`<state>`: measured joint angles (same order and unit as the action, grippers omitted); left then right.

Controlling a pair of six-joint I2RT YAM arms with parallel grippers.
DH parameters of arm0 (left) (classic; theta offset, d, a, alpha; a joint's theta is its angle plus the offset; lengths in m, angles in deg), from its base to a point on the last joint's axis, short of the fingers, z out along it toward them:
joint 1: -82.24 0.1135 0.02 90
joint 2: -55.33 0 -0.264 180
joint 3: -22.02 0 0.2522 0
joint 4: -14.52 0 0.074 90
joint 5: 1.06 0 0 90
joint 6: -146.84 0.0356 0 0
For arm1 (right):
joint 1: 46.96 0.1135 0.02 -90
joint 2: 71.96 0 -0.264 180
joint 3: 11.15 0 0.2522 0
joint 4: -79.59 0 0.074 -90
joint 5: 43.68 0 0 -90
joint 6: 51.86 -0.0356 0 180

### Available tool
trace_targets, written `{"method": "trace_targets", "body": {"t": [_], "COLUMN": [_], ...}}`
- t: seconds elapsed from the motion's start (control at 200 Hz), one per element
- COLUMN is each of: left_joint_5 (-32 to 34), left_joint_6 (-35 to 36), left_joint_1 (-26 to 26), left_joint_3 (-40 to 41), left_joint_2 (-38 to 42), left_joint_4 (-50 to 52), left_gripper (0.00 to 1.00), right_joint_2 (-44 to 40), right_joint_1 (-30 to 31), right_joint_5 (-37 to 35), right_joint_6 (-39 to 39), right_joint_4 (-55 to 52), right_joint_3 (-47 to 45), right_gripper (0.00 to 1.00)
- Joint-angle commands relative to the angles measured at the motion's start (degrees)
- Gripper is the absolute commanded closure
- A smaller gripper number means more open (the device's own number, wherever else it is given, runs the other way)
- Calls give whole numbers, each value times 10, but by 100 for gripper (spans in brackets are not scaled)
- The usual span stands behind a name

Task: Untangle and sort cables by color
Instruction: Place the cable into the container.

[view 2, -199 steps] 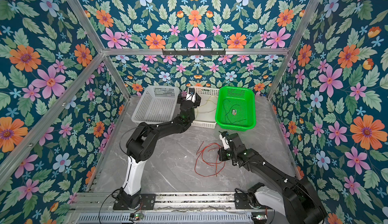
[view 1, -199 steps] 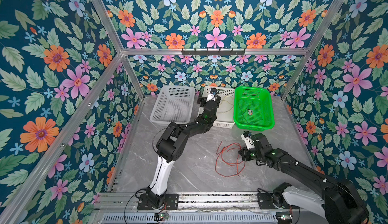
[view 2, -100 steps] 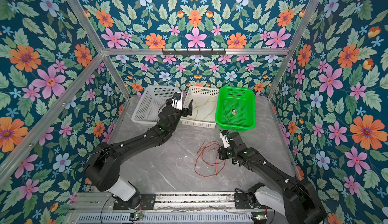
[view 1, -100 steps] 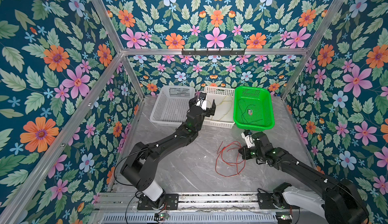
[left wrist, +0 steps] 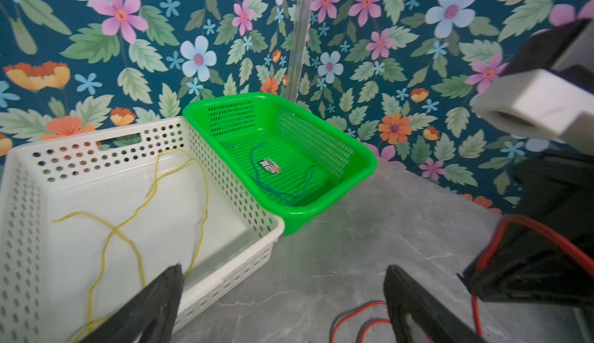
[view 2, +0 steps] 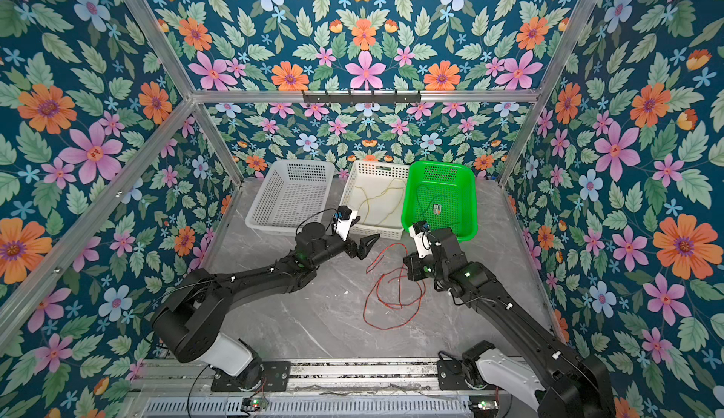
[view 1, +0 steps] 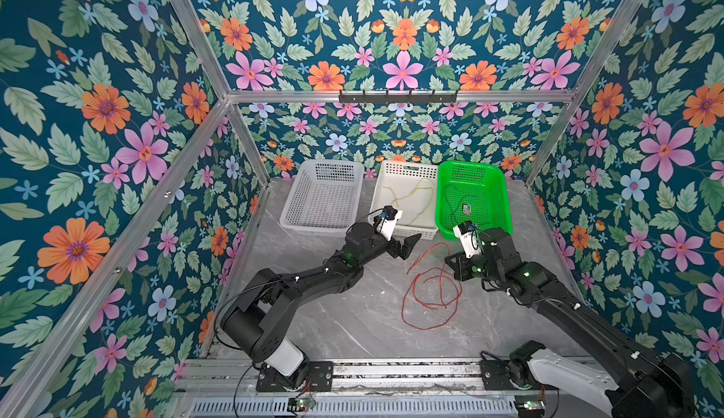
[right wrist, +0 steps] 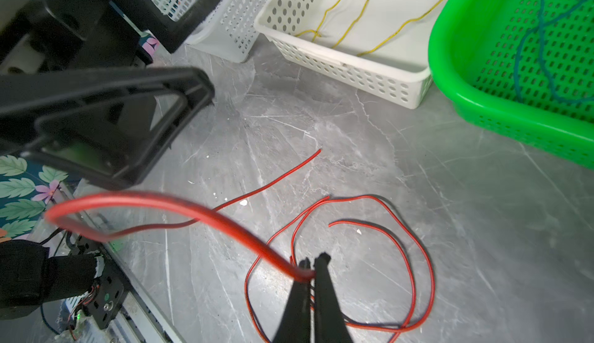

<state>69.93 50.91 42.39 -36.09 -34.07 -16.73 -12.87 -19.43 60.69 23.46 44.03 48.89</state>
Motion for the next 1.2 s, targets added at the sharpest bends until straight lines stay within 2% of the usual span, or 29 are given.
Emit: {"method": "trace_targets", "body": {"t": [0.0,0.245,0.57,0.755,0.87,0.94,1.025,1.05,1.145,1.195], "left_joint_5": [-54,-71,-147,-137,-126,-121,-110,-108,-117,-123], "left_joint_6": [-7,8,26,83,89,90,93,94,94,94], "left_joint_1": [-1,-1,-5,-35,-43,-44,-44,-44,-43,-43], "left_joint_3": [-1,12,-6,-38,-35,-35,-38,-39,-47,-52], "left_joint_2": [11,59,102,93,93,92,87,85,79,75], "left_joint_4": [-27,6,90,199,207,208,211,212,215,220], "left_gripper": [0,0,0,0,1,8,22,23,50,60], "right_joint_2": [5,21,34,40,40,40,37,36,33,31], "right_joint_1": [0,0,1,0,0,0,0,1,0,1], "right_joint_5": [8,21,21,22,23,23,26,27,27,27], "right_joint_6": [9,-1,-3,-1,2,2,0,0,0,-1], "right_joint_4": [-28,-17,-9,-9,-12,-12,-13,-13,-13,-14], "right_joint_3": [20,26,33,42,47,50,51,51,51,50], "right_gripper": [100,100,100,100,100,100,100,100,100,100]}}
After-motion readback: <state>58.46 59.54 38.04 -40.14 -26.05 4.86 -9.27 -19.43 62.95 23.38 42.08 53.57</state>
